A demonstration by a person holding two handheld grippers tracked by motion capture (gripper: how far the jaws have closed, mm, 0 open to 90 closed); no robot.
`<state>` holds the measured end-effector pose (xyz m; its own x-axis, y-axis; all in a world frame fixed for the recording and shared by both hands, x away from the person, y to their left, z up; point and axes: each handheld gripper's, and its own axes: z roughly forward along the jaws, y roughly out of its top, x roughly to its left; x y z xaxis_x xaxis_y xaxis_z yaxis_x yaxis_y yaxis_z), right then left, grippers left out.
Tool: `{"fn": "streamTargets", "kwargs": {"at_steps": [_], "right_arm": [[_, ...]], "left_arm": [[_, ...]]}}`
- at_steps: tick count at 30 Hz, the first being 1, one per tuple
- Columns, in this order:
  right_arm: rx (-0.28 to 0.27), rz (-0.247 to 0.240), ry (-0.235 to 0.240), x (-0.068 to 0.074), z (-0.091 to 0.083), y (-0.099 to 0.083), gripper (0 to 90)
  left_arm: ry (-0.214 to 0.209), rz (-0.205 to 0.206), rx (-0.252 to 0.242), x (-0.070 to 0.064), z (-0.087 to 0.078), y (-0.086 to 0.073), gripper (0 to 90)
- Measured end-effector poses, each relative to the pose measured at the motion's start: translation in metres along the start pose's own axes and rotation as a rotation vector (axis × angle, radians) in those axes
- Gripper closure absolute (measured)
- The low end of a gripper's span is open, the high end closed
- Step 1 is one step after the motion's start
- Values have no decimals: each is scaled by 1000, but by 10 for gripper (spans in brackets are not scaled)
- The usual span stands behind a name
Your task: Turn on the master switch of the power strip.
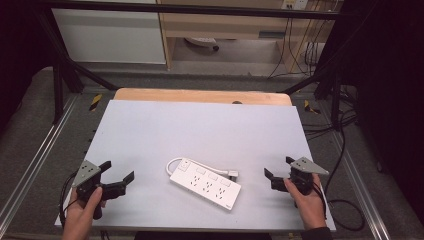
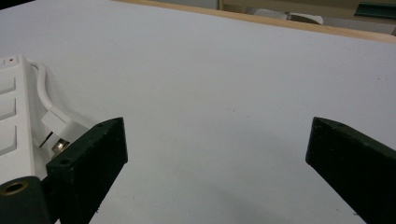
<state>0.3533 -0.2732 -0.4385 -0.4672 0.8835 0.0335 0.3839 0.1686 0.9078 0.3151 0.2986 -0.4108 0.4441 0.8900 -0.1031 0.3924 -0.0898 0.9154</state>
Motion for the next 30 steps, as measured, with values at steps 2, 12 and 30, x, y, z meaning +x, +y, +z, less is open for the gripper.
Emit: {"fn": "streamTargets", "kwargs": {"at_steps": [2, 12, 30], "right_arm": [[0, 4, 7, 0, 0, 0, 59], [-30, 13, 11, 4, -3, 7, 52], [-75, 14, 45, 15, -10, 20, 18]], "left_arm": [[-7, -1, -6, 0, -1, 0, 63], [-11, 0, -5, -1, -3, 0, 63], [-22, 0, 15, -3, -1, 0, 63]]}}
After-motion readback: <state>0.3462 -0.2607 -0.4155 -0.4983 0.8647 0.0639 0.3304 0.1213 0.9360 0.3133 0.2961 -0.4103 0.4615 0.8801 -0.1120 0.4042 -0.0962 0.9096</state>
